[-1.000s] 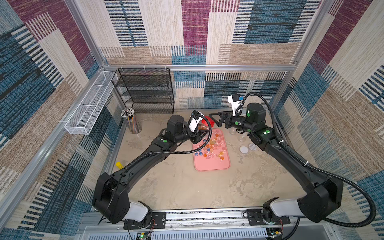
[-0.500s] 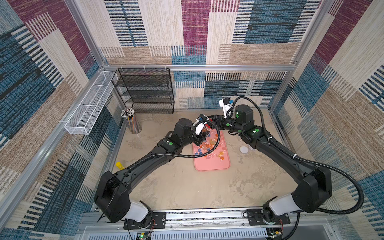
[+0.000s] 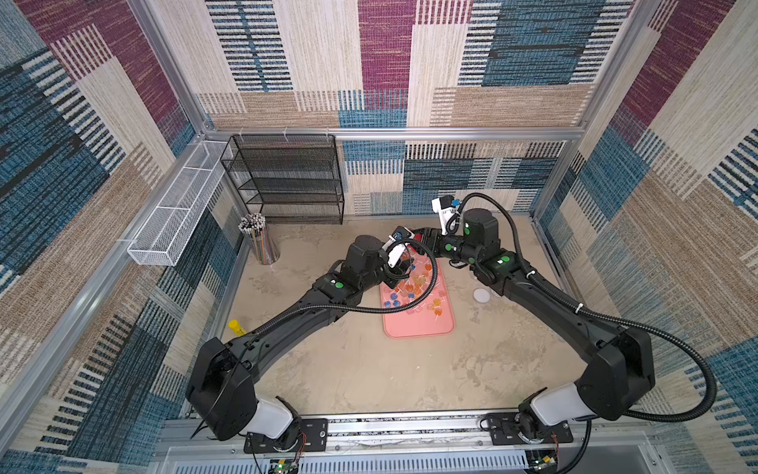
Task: Pour the candies out of the jar
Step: Unscrew the lid from the jar.
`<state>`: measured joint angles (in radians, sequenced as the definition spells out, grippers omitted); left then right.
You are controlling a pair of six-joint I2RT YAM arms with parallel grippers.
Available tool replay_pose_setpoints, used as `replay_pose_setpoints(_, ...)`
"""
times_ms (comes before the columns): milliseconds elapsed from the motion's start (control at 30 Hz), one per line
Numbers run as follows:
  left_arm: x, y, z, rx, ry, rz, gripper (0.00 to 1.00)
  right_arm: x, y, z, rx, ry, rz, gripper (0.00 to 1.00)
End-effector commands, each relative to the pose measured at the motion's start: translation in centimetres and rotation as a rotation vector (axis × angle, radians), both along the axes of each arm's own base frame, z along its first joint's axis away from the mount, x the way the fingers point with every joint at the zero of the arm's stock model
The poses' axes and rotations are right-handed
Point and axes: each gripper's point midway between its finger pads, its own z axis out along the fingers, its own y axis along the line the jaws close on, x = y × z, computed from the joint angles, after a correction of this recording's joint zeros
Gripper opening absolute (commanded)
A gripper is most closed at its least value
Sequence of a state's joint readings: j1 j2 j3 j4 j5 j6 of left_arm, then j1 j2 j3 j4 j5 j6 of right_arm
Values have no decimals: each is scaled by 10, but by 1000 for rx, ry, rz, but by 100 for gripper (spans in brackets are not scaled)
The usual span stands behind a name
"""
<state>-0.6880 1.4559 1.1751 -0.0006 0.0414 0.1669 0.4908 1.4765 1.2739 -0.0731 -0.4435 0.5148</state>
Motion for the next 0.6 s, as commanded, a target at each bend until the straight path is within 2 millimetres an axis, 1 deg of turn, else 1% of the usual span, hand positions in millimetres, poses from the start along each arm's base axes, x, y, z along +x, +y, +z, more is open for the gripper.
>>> replay_pose_setpoints(0, -2, -3, 16, -57, -33, -36, 0, -10, 4, 25, 24, -106, 66, 53)
replay_pose_setpoints(133, -19, -9, 27, -136, 5, -181, 0, -19, -2, 40, 46, -167, 134, 54)
replay_pose_setpoints(267, -30, -11, 34, -208, 53, -293, 0, -29, -11, 53, 46, -232, 195, 54)
replay_pose_setpoints(433, -37, -13, 36, -243, 83, -360, 0, -33, -23, 64, 31, -282, 181, 53)
replay_pose_setpoints(567, -33, -9, 32, -247, 85, -329, 0, -28, -35, 66, 6, -289, 129, 53)
